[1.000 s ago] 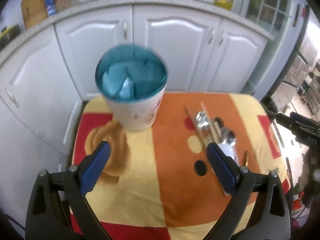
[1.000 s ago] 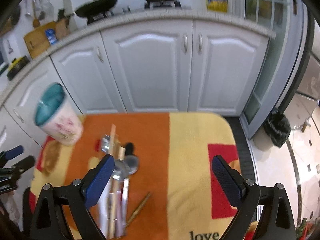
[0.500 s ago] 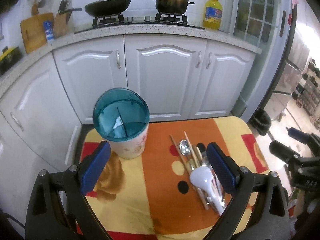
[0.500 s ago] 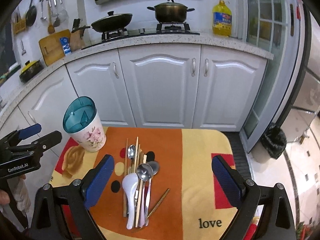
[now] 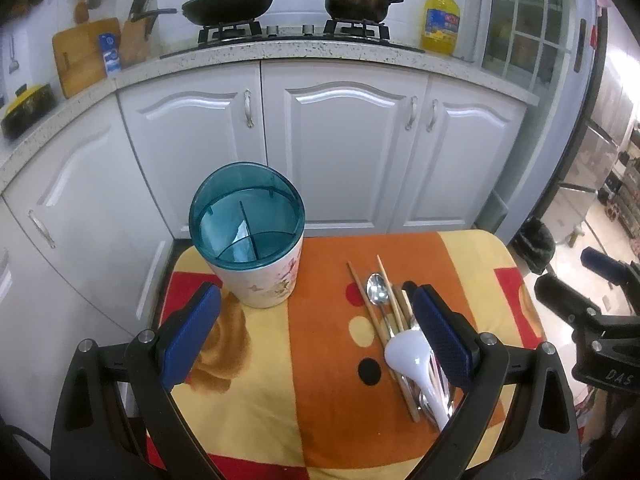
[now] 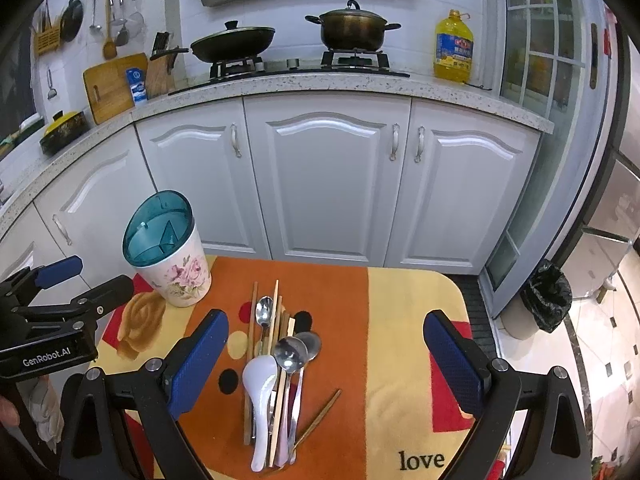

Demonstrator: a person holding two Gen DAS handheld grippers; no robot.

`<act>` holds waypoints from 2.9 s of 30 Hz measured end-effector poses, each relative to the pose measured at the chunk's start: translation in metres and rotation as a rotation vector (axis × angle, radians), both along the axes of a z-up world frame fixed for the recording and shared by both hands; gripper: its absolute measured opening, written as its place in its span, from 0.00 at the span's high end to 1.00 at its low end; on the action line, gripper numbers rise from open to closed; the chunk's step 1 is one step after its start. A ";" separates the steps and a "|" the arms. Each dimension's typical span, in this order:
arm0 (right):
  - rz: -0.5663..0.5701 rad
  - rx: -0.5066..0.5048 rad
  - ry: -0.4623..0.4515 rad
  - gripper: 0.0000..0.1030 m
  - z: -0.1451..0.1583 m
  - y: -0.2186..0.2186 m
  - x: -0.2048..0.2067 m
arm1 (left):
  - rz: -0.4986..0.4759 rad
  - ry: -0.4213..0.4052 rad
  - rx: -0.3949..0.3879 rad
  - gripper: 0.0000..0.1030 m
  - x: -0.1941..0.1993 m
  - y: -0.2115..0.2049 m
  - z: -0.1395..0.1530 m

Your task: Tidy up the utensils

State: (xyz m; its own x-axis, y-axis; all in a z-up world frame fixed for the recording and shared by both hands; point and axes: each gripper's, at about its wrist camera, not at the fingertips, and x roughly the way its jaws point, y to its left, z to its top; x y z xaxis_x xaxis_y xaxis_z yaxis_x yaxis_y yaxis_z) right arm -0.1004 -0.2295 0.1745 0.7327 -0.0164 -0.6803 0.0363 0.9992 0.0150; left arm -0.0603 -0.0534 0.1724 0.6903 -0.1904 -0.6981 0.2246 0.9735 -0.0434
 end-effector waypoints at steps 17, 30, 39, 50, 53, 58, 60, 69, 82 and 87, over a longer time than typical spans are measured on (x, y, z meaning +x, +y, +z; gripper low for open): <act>0.001 -0.008 0.030 0.06 -0.008 0.004 0.003 | 0.024 0.042 -0.039 0.05 0.000 0.009 -0.008; -0.003 -0.011 0.025 0.06 -0.008 0.004 0.002 | -0.002 0.054 -0.022 0.05 -0.004 0.008 -0.008; -0.009 -0.014 0.031 0.06 -0.011 0.004 0.000 | -0.020 0.066 -0.021 0.05 -0.005 0.003 -0.010; -0.017 -0.021 0.042 0.06 -0.013 0.002 0.002 | -0.008 0.063 -0.048 0.05 -0.005 0.006 -0.012; -0.017 -0.023 0.040 0.06 -0.014 0.002 0.003 | -0.011 0.056 -0.072 0.05 -0.006 0.008 -0.013; -0.014 -0.024 0.048 0.06 -0.016 0.002 0.005 | -0.015 0.063 -0.060 0.05 -0.006 0.007 -0.015; -0.012 -0.025 0.050 0.06 -0.017 0.003 0.005 | -0.020 0.070 -0.059 0.05 -0.005 0.006 -0.016; -0.011 -0.022 0.071 0.06 -0.023 0.001 0.008 | -0.016 0.115 -0.065 0.06 -0.002 0.004 -0.026; 0.000 -0.019 0.101 0.06 -0.034 0.001 0.012 | -0.029 0.130 -0.008 0.06 0.000 -0.005 -0.042; 0.001 -0.023 0.108 0.06 -0.036 0.000 0.011 | -0.032 0.140 -0.006 0.06 -0.001 -0.006 -0.047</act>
State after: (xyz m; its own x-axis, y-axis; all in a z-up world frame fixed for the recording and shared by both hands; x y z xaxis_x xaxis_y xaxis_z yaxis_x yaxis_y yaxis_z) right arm -0.0889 -0.2295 0.1386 0.6549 -0.0326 -0.7550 0.0356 0.9993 -0.0122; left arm -0.0609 -0.0597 0.1251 0.5796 -0.2152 -0.7860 0.2472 0.9655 -0.0821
